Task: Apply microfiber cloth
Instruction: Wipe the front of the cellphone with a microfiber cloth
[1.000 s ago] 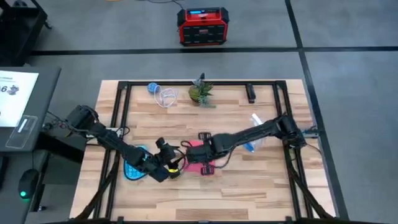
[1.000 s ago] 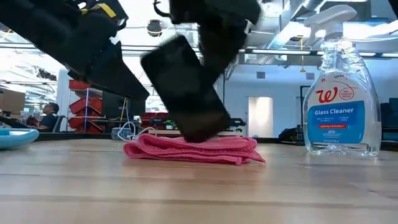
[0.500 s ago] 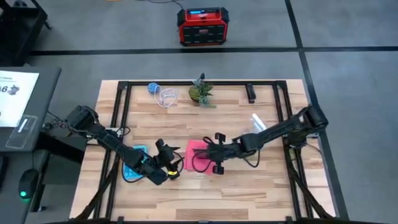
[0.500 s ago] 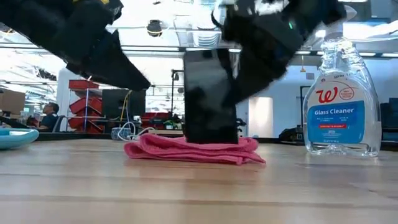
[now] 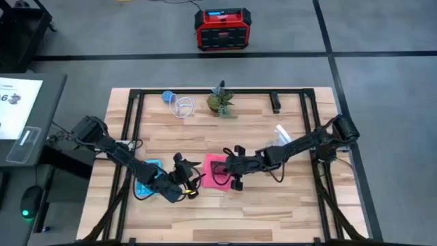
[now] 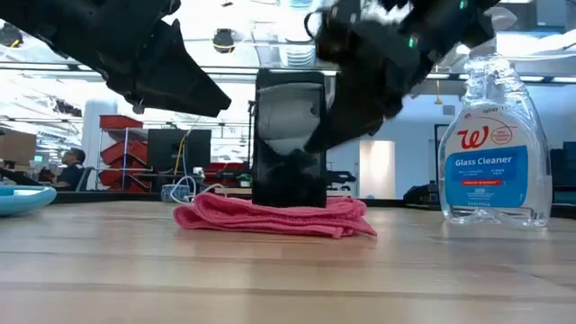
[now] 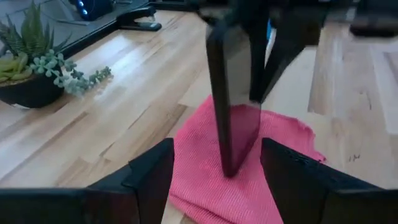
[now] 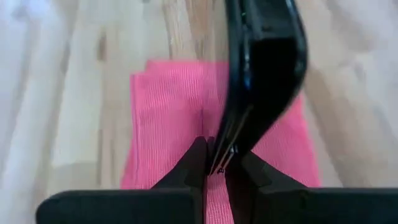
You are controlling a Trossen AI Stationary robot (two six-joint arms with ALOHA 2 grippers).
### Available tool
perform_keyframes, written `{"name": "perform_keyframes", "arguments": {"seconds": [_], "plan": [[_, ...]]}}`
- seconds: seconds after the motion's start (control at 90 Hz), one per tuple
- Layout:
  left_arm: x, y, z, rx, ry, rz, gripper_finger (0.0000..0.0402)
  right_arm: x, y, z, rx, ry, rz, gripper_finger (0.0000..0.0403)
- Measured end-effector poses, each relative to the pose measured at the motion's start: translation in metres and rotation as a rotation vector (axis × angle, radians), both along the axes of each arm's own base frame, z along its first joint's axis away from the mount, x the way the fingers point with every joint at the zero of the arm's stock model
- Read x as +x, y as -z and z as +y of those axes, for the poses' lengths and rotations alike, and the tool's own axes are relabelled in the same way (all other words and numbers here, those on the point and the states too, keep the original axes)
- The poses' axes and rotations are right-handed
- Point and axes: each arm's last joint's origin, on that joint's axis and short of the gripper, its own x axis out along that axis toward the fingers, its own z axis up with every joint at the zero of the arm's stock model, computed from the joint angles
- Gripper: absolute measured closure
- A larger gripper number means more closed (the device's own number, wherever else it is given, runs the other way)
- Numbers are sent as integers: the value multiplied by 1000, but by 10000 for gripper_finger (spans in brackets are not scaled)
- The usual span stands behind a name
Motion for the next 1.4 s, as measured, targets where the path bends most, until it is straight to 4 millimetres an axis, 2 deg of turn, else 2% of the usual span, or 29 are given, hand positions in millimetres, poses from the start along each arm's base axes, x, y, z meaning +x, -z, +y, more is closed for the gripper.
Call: {"name": "perform_keyframes", "arguments": {"seconds": [0.111,0.311,0.544,0.933,1.133,1.256,1.333,1.4], "plan": [[8,4,-4,-53,49,-27,185,1,4,0,-3,-1,9,385],[28,37,-2,-75,65,-11,185,-2,-2,0,2,-5,2,384],[42,61,8,-56,68,-2,191,-6,-9,-1,20,-25,10,385],[52,88,14,-78,182,59,293,-3,-11,-8,117,-89,7,385],[52,85,14,-77,209,18,324,-2,-11,-10,126,-93,8,384],[52,85,13,-85,219,9,358,-3,-12,-9,125,-101,10,382],[52,84,13,-91,227,6,383,-3,-11,-9,117,-108,15,375],[52,84,13,-92,225,2,388,-3,-11,-9,115,-109,17,363]]}}
